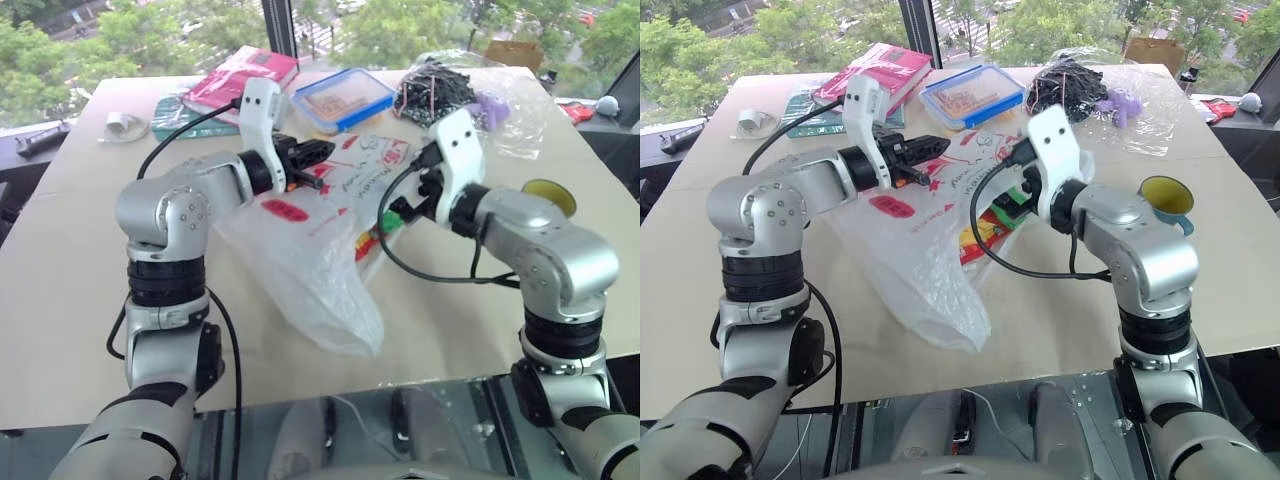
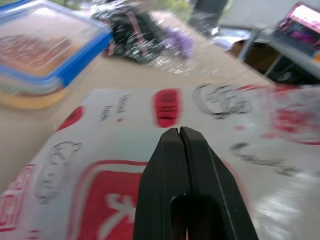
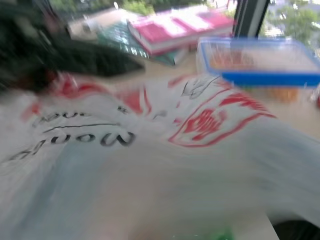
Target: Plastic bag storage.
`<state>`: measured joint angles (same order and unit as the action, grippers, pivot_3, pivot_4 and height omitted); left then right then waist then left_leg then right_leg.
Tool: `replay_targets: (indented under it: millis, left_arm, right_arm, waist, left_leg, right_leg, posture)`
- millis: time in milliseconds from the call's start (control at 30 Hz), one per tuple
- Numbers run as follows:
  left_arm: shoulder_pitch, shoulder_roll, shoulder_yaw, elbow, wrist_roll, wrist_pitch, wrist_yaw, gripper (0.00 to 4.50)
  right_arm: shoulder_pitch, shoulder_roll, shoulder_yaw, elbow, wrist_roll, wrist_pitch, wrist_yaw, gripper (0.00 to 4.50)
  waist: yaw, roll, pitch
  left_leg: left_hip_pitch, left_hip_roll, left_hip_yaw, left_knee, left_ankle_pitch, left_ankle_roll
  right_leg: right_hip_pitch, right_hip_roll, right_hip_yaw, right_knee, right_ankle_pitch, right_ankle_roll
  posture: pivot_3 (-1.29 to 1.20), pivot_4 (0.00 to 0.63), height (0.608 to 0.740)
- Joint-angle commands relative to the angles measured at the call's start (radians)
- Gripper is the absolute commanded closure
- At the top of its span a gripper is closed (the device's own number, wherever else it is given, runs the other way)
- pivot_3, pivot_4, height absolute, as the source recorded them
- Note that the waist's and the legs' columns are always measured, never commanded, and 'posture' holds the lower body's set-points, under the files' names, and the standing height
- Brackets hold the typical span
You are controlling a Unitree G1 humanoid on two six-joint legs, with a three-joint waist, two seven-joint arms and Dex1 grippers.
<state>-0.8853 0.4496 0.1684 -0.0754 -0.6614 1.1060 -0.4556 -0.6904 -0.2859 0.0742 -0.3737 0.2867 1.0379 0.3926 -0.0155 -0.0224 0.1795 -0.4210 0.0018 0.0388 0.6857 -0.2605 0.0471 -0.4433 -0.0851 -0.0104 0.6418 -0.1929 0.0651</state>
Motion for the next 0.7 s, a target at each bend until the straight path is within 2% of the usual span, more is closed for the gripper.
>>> replay_targets:
  millis: [33, 100, 200, 400, 433, 500, 567, 600, 700]
  left_arm:
    - [0.0, 0.037, 0.029, -0.075, -0.045, 0.009, -0.038, 4.5]
    - [0.036, 0.046, 0.025, -0.104, -0.061, 0.006, -0.061, 4.5]
    - [0.088, 0.072, -0.026, -0.129, -0.004, -0.05, -0.066, 4.5]
    - [0.148, 0.106, -0.049, -0.111, 0.035, -0.057, -0.067, 4.5]
    - [0.168, 0.124, -0.071, -0.12, 0.047, -0.05, -0.076, 3.93]
    - [0.207, 0.154, -0.13, -0.133, 0.113, -0.087, -0.067, 3.2]
    - [0.213, 0.131, -0.134, -0.112, 0.151, -0.109, -0.013, 2.25]
    - [0.209, 0.12, -0.134, -0.091, 0.175, -0.12, 0.013, 1.95]
    - [0.196, 0.107, -0.138, -0.058, 0.232, -0.167, 0.043, 1.95]
  right_arm:
    - [-0.005, 0.031, 0.015, 0.092, -0.015, -0.134, 0.009, 0.09]
    - [-0.023, 0.062, 0.047, 0.195, -0.034, -0.222, 0.023, 0.09]
    - [-0.077, 0.117, 0.103, 0.401, -0.096, -0.385, 0.027, 0.09]
    - [-0.328, 0.289, 0.087, 0.973, -0.183, -0.736, -0.042, 0.09]
    - [-0.349, 0.303, 0.087, 1.031, -0.191, -0.775, -0.035, 0.0]
    - [-0.387, 0.326, 0.082, 1.141, -0.205, -0.85, -0.035, 0.0]
    - [-0.437, 0.346, 0.07, 1.269, -0.225, -0.939, -0.067, 0.0]
    - [-0.467, 0.36, 0.053, 1.336, -0.226, -0.991, -0.091, 0.0]
    - [-0.539, 0.38, 0.016, 1.474, -0.235, -1.09, -0.138, 0.0]
  waist:
    - [-0.003, 0.0, 0.0]
    - [-0.01, 0.0, 0.0]
    - [-0.021, 0.0, 0.0]
    - [-0.029, 0.0, 0.0]
    - [-0.029, 0.0, 0.0]
    - [-0.029, 0.0, 0.0]
    - [-0.024, 0.0, 0.0]
    - [-0.02, 0.0, 0.0]
    - [-0.025, 0.0, 0.0]
  left_leg:
    - [0.0, 0.0, 0.0, 0.0, 0.0, 0.0]
    - [0.001, 0.0, 0.001, 0.0, 0.0, 0.0]
    - [0.003, 0.001, 0.002, -0.001, 0.0, 0.0]
    - [0.005, 0.002, 0.004, -0.002, 0.0, 0.0]
    - [0.005, 0.003, 0.004, -0.002, 0.0, 0.0]
    - [0.005, 0.003, 0.004, -0.004, 0.0, 0.0]
    - [0.005, 0.003, 0.005, -0.005, 0.0, 0.0]
    - [0.004, 0.003, 0.004, -0.006, 0.0, 0.0]
    - [0.003, 0.003, 0.003, -0.005, 0.0, -0.001]
  right_leg:
    - [0.0, 0.0, 0.0, 0.0, 0.0, 0.0]
    - [0.0, 0.001, 0.001, 0.0, 0.0, 0.0]
    - [0.001, 0.001, 0.002, 0.0, 0.0, 0.0]
    - [0.001, 0.002, 0.004, 0.001, 0.0, 0.0]
    - [0.001, 0.003, 0.004, 0.0, 0.0, 0.0]
    - [0.001, 0.003, 0.004, 0.0, 0.0, 0.0]
    - [0.001, 0.003, 0.004, 0.0, 0.0, 0.0]
    - [0.001, 0.002, 0.004, -0.001, 0.0, 0.0]
    - [0.001, 0.0, 0.003, -0.002, 0.0, 0.0]
  posture:
    - [0.0, 0.15, 0.74]
    - [0.0, 0.15, 0.74]
    - [0.0, 0.15, 0.74]
    - [0.0, 0.15, 0.74]
    - [0.0, 0.15, 0.74]
    - [0.0, 0.15, 0.74]
    - [0.0, 0.15, 0.74]
    - [0.0, 0.15, 0.74]
    - [0.0, 0.15, 0.74]
